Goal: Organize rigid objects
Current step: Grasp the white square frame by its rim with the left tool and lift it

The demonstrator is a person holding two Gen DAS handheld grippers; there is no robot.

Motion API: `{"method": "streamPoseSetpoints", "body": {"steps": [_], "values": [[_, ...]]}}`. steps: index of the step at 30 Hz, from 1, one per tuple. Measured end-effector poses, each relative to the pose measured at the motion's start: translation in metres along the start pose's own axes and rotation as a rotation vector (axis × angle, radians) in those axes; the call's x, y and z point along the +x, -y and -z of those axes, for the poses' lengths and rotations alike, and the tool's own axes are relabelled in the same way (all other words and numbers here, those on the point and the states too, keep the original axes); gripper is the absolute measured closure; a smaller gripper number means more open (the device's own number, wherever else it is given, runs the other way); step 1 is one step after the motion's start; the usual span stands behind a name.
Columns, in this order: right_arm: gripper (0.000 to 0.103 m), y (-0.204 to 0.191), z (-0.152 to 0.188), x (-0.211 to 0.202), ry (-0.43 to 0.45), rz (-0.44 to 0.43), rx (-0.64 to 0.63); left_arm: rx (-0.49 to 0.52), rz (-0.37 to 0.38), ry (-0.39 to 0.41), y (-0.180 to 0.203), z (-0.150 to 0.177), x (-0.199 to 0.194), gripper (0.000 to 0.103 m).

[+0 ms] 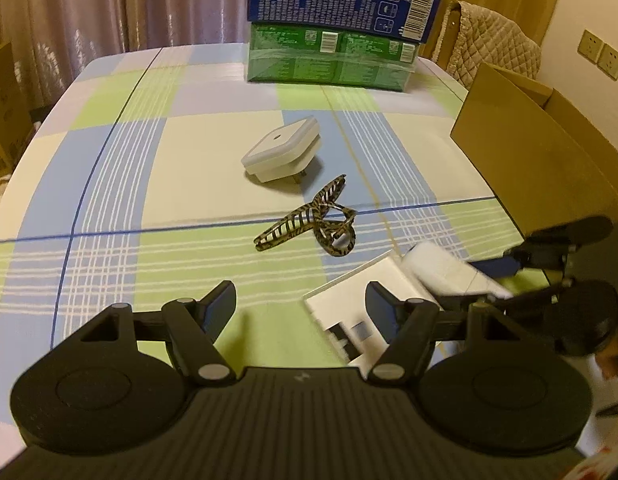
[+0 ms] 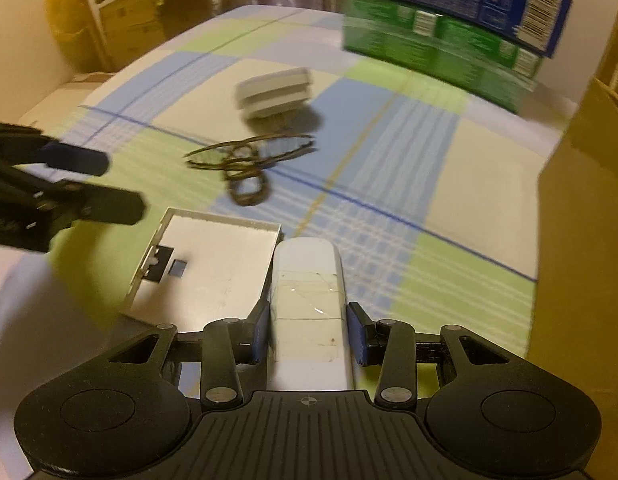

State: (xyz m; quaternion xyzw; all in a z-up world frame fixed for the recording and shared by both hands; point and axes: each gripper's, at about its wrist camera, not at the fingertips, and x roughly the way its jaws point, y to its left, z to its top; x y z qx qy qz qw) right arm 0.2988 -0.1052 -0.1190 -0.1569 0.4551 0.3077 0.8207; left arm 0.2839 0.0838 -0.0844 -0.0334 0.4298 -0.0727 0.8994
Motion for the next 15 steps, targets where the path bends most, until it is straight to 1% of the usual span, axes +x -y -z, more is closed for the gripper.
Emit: {"method": "streamPoseSetpoints", "body": {"steps": [5, 6, 8, 11, 15], "values": [[0.066, -0.011, 0.002, -0.003, -0.001, -0.108, 0.008, -0.023, 0.017, -0.008, 0.007, 0.007, 0.001, 0.035], [0.066, -0.011, 0.002, -0.003, -0.002, -0.106, 0.012, -0.026, 0.018, -0.011, 0.009, 0.009, 0.001, 0.034], [0.066, -0.004, 0.001, -0.006, 0.002, -0.063, 0.028, -0.029, 0.010, -0.021, 0.014, 0.014, 0.004, 0.032], [0.066, 0.017, 0.001, -0.012, 0.018, -0.018, 0.109, -0.040, 0.023, -0.036, 0.022, 0.020, 0.007, 0.031], [0.066, 0.037, 0.001, -0.018, 0.036, 0.014, 0.170, -0.080, 0.035, -0.057, 0.027, 0.023, 0.015, 0.027]]}}
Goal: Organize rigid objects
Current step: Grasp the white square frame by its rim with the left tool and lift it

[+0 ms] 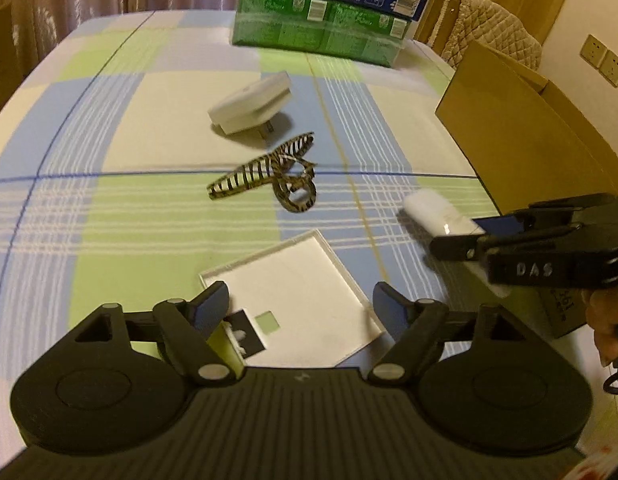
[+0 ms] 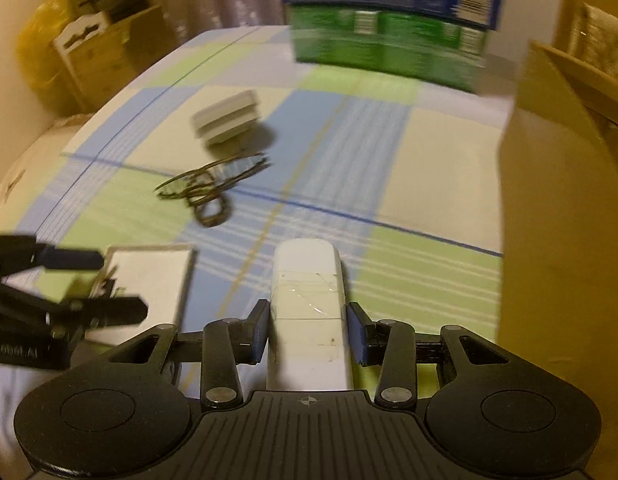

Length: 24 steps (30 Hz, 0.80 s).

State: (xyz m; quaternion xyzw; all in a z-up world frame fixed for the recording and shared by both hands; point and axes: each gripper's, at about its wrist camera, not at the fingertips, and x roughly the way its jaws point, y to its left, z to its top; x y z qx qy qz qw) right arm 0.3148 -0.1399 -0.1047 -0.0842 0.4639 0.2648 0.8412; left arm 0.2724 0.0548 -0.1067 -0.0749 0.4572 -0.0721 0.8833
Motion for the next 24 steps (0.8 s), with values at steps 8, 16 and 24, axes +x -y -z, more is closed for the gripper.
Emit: {"method": "streamPoseSetpoints", "body": {"steps": [8, 16, 24], "values": [[0.066, 0.002, -0.009, -0.003, 0.034, 0.005, 0.024, -0.003, -0.017, 0.019, 0.019, -0.001, 0.019, 0.021], [0.066, 0.004, -0.014, -0.006, 0.061, 0.001, 0.043, 0.113, -0.117, 0.041, 0.029, 0.005, 0.024, 0.023], [0.066, 0.003, -0.019, -0.009, 0.074, -0.017, 0.061, 0.292, -0.249, 0.072, 0.039, 0.022, 0.010, 0.022]]}}
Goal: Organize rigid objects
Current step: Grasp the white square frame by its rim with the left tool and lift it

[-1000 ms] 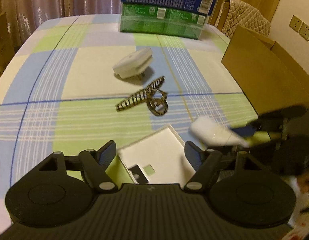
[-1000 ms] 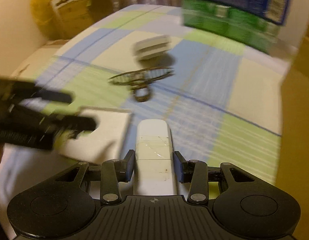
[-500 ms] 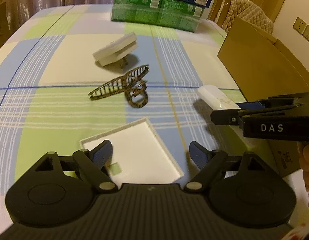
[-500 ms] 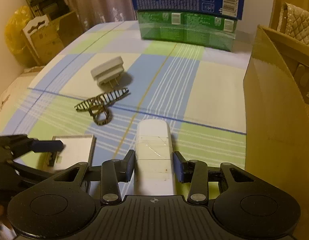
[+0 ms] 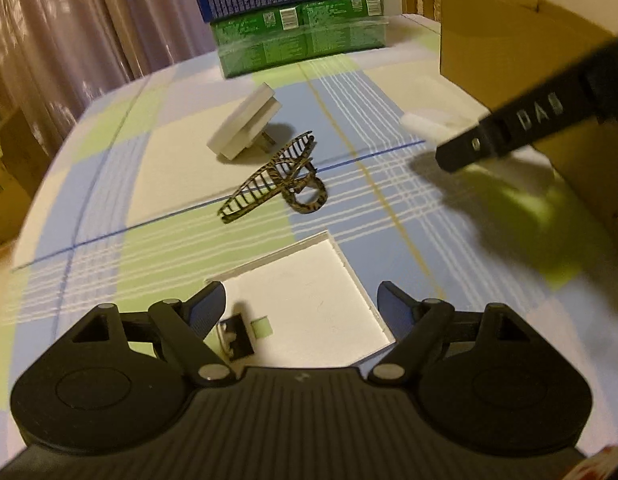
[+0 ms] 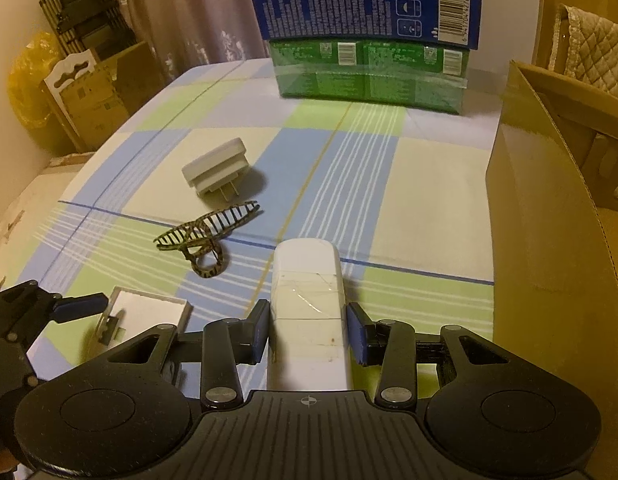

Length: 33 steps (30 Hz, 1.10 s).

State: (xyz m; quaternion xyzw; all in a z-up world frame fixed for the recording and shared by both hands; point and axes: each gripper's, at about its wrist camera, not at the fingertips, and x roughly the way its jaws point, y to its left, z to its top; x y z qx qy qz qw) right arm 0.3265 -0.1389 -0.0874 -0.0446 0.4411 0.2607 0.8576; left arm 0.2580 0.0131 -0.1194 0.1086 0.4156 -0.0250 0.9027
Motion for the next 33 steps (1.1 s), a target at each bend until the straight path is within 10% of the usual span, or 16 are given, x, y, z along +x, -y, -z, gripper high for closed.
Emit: {"method": "streamPoseSetpoints", "body": {"steps": [18, 19, 20, 26, 33], "values": [[0.066, 0.000, -0.002, 0.000, 0.002, -0.006, -0.003, -0.213, 0.085, 0.006, -0.043, -0.003, 0.013, 0.020], [0.066, 0.000, -0.002, 0.000, 0.003, -0.006, -0.003, -0.209, 0.086, 0.021, -0.042, -0.003, 0.010, 0.034], [0.066, 0.000, -0.002, 0.000, 0.005, -0.007, -0.002, -0.203, 0.102, 0.025, -0.041, -0.003, 0.009, 0.097], [0.066, -0.001, -0.005, -0.001, 0.014, -0.021, 0.004, -0.259, 0.082, 0.020, -0.050, -0.002, 0.004, 0.088], [0.066, 0.004, -0.006, 0.001, 0.011, -0.023, 0.015, -0.191, 0.019, 0.070, -0.062, -0.007, -0.004, 0.014]]}}
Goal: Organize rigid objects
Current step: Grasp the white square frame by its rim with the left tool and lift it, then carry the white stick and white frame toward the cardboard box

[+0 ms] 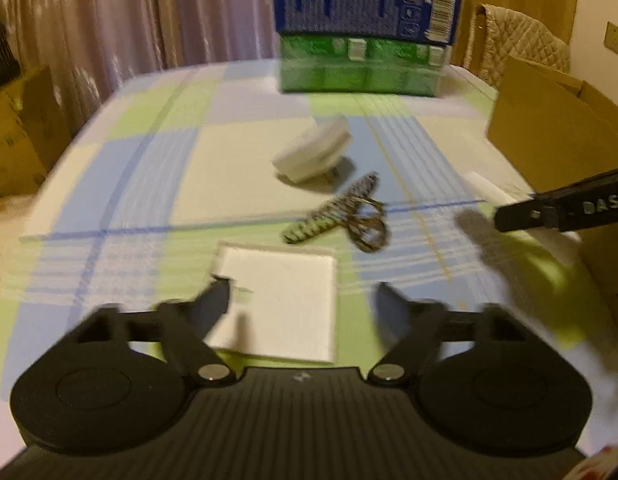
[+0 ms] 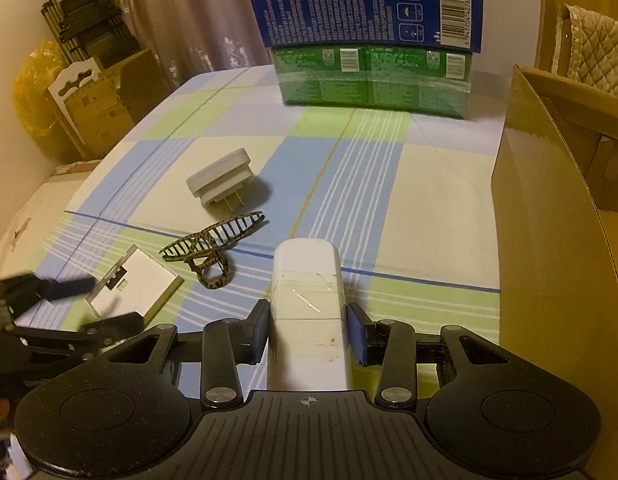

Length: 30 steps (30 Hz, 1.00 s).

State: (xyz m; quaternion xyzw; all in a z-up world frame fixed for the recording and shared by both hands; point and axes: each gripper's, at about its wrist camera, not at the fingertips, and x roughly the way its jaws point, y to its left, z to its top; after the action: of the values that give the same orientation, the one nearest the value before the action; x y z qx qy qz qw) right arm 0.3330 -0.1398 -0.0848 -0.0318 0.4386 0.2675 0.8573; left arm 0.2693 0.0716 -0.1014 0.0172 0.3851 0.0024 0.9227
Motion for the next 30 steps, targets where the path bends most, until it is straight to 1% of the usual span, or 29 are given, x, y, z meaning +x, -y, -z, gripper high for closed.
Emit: {"method": "streamPoseSetpoints", "body": {"steps": [2, 4, 6, 11, 16, 17, 19, 21, 24, 30], "values": [[0.066, 0.000, 0.000, 0.001, -0.001, 0.000, 0.000, 0.031, -0.013, -0.007, -0.007, -0.003, 0.004, 0.012], [0.066, 0.001, 0.000, 0.001, -0.002, 0.001, 0.001, 0.047, -0.003, -0.039, -0.015, -0.006, 0.012, 0.010], [0.066, 0.001, 0.000, 0.001, -0.003, 0.002, 0.003, 0.053, 0.023, -0.071, -0.022, -0.008, 0.021, 0.010], [0.066, 0.000, -0.001, 0.004, -0.006, 0.003, 0.001, 0.044, 0.084, -0.086, -0.024, -0.012, 0.033, 0.010], [0.066, -0.003, -0.001, 0.007, -0.009, 0.004, -0.007, 0.058, 0.069, -0.139, -0.021, -0.009, 0.047, 0.010], [0.066, -0.004, -0.001, 0.007, -0.009, 0.004, -0.007, 0.055, 0.070, -0.137, -0.021, -0.009, 0.048, 0.011], [0.066, -0.005, -0.002, 0.007, -0.007, 0.004, -0.008, 0.034, 0.059, -0.136, -0.022, -0.010, 0.047, 0.018], [0.066, -0.006, -0.002, 0.007, -0.006, 0.004, -0.008, 0.009, 0.064, -0.141, -0.023, -0.012, 0.046, 0.018], [0.066, -0.009, -0.003, 0.005, -0.002, 0.002, -0.009, 0.006, 0.080, -0.144, -0.020, -0.011, 0.043, 0.018], [0.066, -0.013, -0.006, -0.004, 0.020, -0.004, -0.001, 0.000, 0.096, -0.110, -0.009, -0.013, 0.022, 0.018]]}}
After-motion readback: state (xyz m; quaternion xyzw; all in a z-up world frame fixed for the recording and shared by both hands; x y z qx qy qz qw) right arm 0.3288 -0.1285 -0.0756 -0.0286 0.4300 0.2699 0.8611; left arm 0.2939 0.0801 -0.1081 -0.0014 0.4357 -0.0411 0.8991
